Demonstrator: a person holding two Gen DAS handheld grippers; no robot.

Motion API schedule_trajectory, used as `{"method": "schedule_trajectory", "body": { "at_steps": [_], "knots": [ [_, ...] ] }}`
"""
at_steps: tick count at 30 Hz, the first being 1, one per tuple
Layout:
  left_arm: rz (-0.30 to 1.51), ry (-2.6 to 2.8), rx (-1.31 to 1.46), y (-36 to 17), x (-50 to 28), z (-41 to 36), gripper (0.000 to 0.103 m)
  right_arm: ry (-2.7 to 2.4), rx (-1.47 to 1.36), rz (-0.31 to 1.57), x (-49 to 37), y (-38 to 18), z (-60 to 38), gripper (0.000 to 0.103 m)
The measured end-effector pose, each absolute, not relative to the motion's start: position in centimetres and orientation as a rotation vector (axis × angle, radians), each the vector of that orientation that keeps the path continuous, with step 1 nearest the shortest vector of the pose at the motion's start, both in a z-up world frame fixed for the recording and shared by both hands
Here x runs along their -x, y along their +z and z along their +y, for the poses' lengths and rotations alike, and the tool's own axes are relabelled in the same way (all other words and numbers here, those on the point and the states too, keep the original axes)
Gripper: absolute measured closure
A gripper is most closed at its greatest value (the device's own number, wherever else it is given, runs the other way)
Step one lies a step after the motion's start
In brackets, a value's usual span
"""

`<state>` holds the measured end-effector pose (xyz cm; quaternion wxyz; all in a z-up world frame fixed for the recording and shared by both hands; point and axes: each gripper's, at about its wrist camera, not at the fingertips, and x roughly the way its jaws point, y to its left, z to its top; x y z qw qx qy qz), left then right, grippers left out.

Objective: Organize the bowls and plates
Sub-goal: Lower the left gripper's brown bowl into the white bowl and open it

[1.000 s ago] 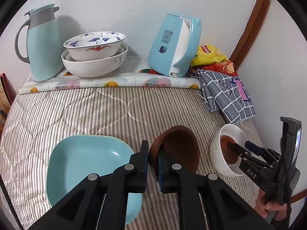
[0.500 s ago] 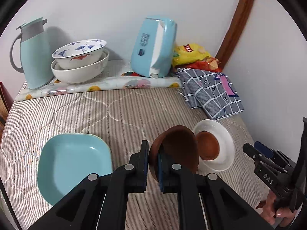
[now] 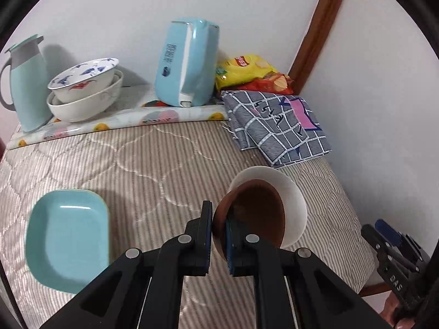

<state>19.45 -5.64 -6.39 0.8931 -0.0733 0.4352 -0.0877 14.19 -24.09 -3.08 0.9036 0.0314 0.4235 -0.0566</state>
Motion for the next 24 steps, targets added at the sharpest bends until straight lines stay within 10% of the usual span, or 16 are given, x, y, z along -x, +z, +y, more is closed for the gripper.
{"method": "schedule_trajectory", "body": {
  "at_steps": [24],
  "knots": [
    [1.028,-0.207,0.157,-12.0,-25.6,-11.1,0.094,-0.139,-0.117,0.946,-13.5,-5.9,-27.6,0.056]
  ]
}}
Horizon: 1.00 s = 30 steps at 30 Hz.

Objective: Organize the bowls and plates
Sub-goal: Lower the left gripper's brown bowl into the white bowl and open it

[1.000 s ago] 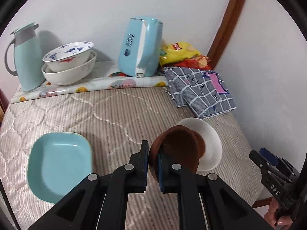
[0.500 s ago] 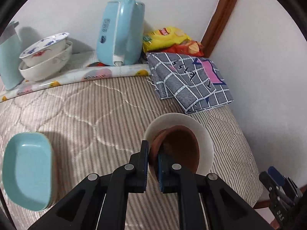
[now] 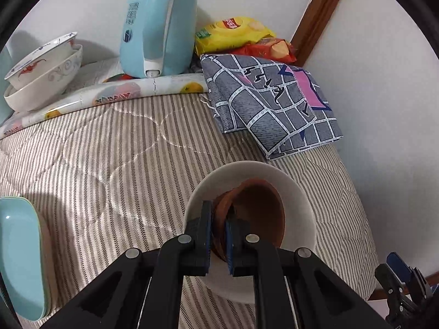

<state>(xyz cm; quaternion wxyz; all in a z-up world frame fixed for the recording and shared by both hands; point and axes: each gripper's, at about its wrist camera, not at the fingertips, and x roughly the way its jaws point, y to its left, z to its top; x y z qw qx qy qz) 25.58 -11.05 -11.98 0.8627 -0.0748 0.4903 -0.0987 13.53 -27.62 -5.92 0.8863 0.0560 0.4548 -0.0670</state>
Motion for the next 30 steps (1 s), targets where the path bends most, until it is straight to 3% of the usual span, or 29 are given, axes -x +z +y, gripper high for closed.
{"method": "schedule_trajectory", "body": {
  "at_steps": [19,24,30],
  "knots": [
    [1.023,-0.197,0.096,-12.8,-25.4,-11.9,0.093,-0.065,-0.078,0.953,-15.2,-5.8,-26.3,0.052],
    [1.014,-0.206,0.030,-12.9,-25.0,-12.9,0.081,-0.031,-0.058,0.954,-16.2,-5.9,-25.5,0.051],
    [1.004,-0.212,0.029,-12.2,-24.6,-12.8,0.079,0.006,-0.070,0.969,-17.9,-6.6,-25.0,0.051]
  ]
}}
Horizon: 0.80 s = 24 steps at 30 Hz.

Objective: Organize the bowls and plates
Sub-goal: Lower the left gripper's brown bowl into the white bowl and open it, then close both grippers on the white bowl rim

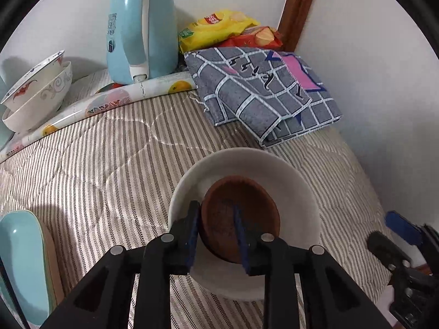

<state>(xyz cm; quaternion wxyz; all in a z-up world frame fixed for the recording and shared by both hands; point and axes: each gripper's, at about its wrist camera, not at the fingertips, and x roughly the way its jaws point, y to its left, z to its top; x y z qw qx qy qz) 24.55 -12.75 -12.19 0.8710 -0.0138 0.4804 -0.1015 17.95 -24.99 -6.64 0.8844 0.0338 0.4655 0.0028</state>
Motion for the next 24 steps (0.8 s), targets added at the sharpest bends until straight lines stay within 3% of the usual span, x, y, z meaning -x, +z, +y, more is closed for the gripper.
{"method": "schedule_trajectory", "body": {
  "at_steps": [9,24],
  "knots": [
    [0.969,-0.191,0.100,-9.8,-24.3,-10.3,0.076,0.063,-0.095,0.971,-20.5,-7.1,-23.9,0.051],
    [1.072,-0.141,0.184,-12.2,-25.1,-8.0,0.076,0.123,-0.083,1.027,-23.5,-8.8,-21.3,0.051]
  ]
}}
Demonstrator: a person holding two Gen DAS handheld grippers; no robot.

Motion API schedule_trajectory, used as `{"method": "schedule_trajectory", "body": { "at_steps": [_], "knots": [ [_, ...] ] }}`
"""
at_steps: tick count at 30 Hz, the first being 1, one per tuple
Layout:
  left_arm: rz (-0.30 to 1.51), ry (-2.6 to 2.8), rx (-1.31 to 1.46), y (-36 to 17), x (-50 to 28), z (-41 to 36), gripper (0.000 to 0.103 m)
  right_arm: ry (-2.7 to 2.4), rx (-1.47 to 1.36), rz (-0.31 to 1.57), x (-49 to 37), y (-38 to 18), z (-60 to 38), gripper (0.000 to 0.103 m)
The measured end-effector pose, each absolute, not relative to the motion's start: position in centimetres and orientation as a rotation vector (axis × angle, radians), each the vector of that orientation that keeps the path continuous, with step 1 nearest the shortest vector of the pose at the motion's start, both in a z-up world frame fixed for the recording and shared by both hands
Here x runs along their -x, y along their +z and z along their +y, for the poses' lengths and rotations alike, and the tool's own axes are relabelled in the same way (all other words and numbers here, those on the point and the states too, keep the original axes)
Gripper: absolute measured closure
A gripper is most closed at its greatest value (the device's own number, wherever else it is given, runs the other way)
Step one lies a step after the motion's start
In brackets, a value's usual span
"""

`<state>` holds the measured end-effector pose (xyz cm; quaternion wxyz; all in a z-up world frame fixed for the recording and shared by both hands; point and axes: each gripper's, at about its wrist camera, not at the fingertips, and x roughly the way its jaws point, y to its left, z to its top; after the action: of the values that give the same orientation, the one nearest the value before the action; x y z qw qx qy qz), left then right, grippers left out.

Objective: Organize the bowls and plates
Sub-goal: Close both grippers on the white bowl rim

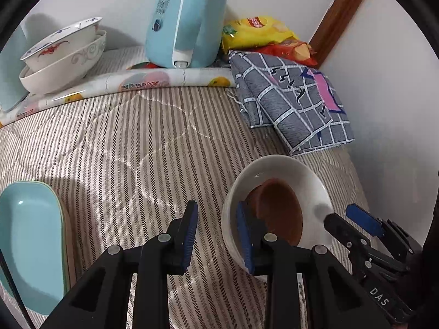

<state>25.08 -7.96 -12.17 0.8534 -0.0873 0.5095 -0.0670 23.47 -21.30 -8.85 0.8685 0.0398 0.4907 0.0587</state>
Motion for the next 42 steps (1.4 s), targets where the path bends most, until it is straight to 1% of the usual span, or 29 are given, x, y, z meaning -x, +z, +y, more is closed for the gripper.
{"method": "schedule_trajectory", "body": {
  "at_steps": [2,6,9,12,15,23,26,28,33,40,42],
  "knots": [
    [1.082,-0.133,0.183,-12.6,-25.4,-7.9,0.075,0.122,-0.073,1.042,-23.9,-9.2,-21.0,0.051],
    [1.106,-0.134,0.203,-13.3,-25.8,-7.6,0.071,0.113,-0.068,1.088,-24.7,-10.3,-20.7,0.051],
    [1.104,-0.134,0.185,-13.5,-25.8,-7.7,0.070,0.093,-0.064,1.104,-24.7,-10.8,-20.8,0.054],
    [1.107,-0.121,0.172,-13.9,-25.9,-8.0,0.070,0.088,-0.054,1.110,-24.6,-11.2,-20.7,0.057],
    [1.118,-0.109,0.149,-14.3,-26.1,-8.4,0.071,0.096,-0.051,1.115,-24.8,-11.2,-20.6,0.058],
    [1.108,-0.113,0.152,-14.8,-26.5,-8.3,0.071,0.074,-0.075,1.098,-25.1,-12.0,-20.5,0.058],
    [1.104,-0.110,0.137,-14.8,-26.5,-8.5,0.071,0.065,-0.085,1.090,-25.1,-12.2,-20.6,0.057],
    [1.109,-0.115,0.135,-14.9,-26.6,-8.5,0.072,0.055,-0.096,1.085,-25.1,-12.3,-20.7,0.053],
    [1.132,-0.136,0.103,-15.1,-27.0,-8.9,0.072,0.024,-0.094,1.088,-25.3,-12.5,-20.6,0.049],
    [1.137,-0.157,0.073,-15.1,-27.2,-9.2,0.071,-0.015,-0.108,1.087,-25.1,-12.4,-20.6,0.049],
    [1.135,-0.162,0.078,-15.1,-27.2,-9.2,0.073,-0.022,-0.111,1.089,-25.0,-12.4,-20.7,0.049]
  ]
}}
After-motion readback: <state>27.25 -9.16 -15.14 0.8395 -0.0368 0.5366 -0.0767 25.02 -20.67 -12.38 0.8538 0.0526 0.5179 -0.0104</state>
